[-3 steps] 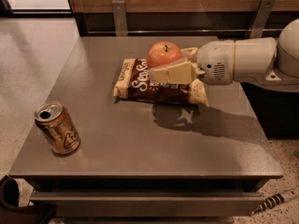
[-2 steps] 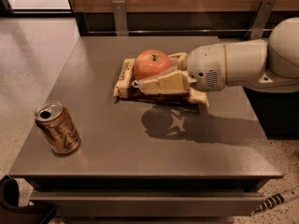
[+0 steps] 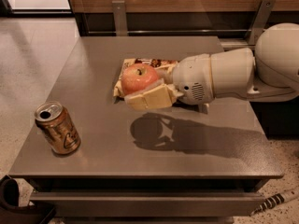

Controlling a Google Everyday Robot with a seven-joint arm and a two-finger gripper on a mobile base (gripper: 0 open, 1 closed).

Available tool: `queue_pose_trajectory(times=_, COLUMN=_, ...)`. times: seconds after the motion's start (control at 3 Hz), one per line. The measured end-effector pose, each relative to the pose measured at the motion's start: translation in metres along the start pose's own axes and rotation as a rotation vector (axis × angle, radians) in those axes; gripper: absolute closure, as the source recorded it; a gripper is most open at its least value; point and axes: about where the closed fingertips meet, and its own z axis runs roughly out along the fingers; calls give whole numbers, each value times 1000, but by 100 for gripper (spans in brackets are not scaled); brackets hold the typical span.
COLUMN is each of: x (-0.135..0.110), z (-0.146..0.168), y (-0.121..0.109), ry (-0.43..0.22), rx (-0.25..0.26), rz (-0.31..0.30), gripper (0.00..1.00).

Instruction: Move apple near orange can

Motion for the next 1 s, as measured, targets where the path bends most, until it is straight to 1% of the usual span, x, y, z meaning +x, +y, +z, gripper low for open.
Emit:
queue_pose_trajectory(times=0.33, x=36, z=42, y=40, ry=91, rx=-76, rz=0, gripper=100)
queue_pose_trajectory(times=0.67, x=68, z=73, y=62, ry=105, rx=-154, rz=28, gripper=100)
queue_pose_trajectory(times=1.0, x=93, z=101, y=66, ry=79, rx=-186, rz=26, gripper=100)
